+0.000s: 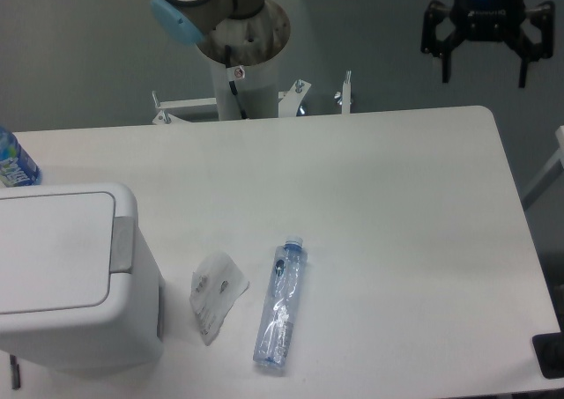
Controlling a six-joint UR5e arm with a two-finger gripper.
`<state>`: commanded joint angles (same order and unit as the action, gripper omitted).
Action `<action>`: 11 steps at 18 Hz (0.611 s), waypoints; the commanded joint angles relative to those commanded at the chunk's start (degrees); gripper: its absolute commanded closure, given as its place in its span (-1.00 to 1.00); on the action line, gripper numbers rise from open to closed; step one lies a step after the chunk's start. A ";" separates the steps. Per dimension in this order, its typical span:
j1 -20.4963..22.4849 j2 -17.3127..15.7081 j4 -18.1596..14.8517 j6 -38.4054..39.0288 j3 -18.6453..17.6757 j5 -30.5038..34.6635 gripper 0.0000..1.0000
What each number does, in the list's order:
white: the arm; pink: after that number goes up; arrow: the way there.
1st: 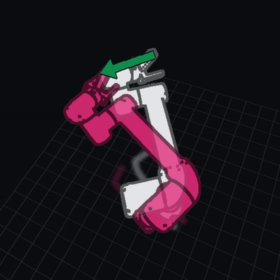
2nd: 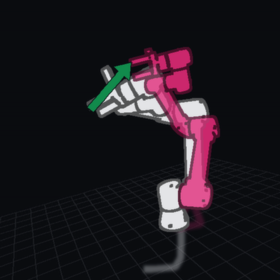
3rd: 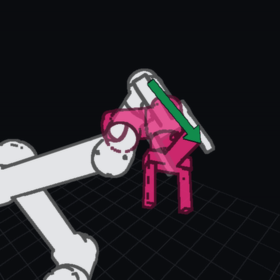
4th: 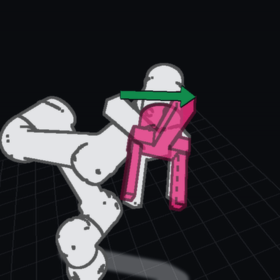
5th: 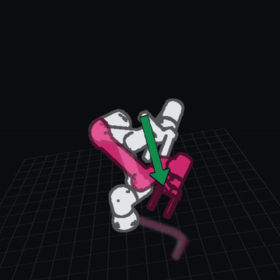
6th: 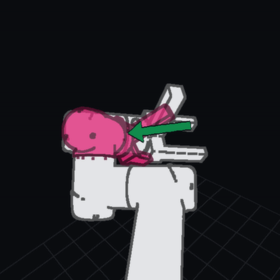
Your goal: Open the trash can
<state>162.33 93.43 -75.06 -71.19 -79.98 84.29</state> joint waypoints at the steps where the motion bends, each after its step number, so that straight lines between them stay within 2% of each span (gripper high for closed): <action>1: -0.17 0.00 0.00 0.09 0.00 0.17 -1.00; 11: -0.26 0.17 0.09 5.09 0.62 0.09 -1.00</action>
<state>162.07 93.60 -74.97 -66.10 -79.37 84.38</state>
